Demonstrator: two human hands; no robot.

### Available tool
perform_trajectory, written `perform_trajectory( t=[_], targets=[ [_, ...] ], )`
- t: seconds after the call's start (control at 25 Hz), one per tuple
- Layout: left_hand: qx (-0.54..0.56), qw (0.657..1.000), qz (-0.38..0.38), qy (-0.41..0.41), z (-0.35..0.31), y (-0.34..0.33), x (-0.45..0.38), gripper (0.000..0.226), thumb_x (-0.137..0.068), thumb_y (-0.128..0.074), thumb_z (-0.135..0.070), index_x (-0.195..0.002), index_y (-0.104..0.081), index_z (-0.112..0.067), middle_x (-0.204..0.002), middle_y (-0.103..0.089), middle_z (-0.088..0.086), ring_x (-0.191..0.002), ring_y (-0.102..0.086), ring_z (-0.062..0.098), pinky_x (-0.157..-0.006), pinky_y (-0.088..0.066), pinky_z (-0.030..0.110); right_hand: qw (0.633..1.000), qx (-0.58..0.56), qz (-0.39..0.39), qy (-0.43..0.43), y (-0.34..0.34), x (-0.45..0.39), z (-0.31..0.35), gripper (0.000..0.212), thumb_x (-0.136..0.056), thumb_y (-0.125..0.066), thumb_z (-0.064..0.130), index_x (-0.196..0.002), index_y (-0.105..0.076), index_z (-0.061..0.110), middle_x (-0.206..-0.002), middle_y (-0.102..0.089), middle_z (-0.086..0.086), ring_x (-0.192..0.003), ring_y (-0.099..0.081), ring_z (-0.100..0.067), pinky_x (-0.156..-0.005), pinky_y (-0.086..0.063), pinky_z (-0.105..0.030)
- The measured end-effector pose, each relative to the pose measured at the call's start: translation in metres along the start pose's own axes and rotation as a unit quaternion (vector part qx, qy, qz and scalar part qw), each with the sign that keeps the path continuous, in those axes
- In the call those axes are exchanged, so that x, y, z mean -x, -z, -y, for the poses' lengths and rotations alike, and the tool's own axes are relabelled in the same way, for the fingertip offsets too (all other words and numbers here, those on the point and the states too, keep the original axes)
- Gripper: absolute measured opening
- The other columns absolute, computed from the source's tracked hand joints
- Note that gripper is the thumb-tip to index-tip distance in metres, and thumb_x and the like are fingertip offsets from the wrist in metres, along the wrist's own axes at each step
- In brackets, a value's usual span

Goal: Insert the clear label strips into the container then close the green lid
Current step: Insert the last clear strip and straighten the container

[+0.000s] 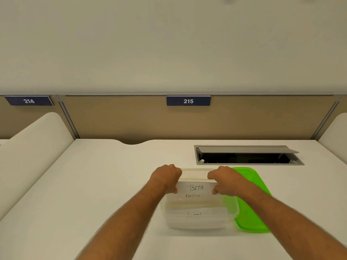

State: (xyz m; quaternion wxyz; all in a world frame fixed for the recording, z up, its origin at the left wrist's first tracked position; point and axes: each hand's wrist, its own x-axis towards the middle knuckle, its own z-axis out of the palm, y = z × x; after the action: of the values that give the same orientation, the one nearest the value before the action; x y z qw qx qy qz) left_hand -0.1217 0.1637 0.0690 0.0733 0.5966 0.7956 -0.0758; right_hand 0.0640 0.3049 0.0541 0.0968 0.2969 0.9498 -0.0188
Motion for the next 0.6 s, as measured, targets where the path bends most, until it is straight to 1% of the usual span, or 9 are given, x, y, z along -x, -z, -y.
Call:
perform_trajectory(
  t=[0.08,0.24,0.4,0.6],
  targets=[
    [-0.021,1.0,0.006,-0.006,-0.002,-0.002,-0.004,0.045,-0.079,-0.081,-0.031,-0.112,-0.06,-0.009,-0.11,-0.064,0.012,-0.096,-0.065,0.029,-0.072,-0.048,0.035,1.0,0.012,0.005,0.001,-0.003,-0.004,0.0,0.038,-0.076,-0.078,0.038,-0.103,-0.06,0.018,-0.106,-0.062,-0.011,-0.099,-0.06,-0.031,-0.068,-0.038,-0.03],
    [-0.044,0.999,0.018,-0.012,-0.006,-0.01,-0.01,0.048,-0.077,-0.083,-0.031,-0.114,-0.06,-0.009,-0.111,-0.064,0.012,-0.098,-0.065,0.029,-0.076,-0.051,0.037,0.999,0.035,0.023,0.005,-0.01,-0.009,0.001,0.046,-0.076,-0.078,0.039,-0.112,-0.059,0.017,-0.112,-0.062,-0.011,-0.102,-0.06,-0.032,-0.071,-0.04,-0.032],
    [-0.056,0.998,0.028,-0.015,-0.008,-0.016,-0.012,0.048,-0.078,-0.083,-0.029,-0.114,-0.06,-0.008,-0.112,-0.064,0.012,-0.1,-0.065,0.03,-0.074,-0.049,0.036,0.998,0.063,0.028,0.013,-0.018,-0.011,0.003,0.043,-0.078,-0.075,0.039,-0.11,-0.059,0.016,-0.112,-0.062,-0.012,-0.104,-0.059,-0.032,-0.072,-0.039,-0.032],
    [-0.063,0.997,0.03,-0.017,-0.01,-0.022,-0.011,0.044,-0.079,-0.082,-0.026,-0.111,-0.059,-0.008,-0.11,-0.063,0.013,-0.1,-0.063,0.03,-0.075,-0.05,0.037,0.994,0.101,0.026,0.024,-0.022,-0.01,0.007,0.039,-0.08,-0.072,0.037,-0.109,-0.058,0.015,-0.113,-0.063,-0.012,-0.104,-0.061,-0.032,-0.072,-0.04,-0.033]
  ],
)
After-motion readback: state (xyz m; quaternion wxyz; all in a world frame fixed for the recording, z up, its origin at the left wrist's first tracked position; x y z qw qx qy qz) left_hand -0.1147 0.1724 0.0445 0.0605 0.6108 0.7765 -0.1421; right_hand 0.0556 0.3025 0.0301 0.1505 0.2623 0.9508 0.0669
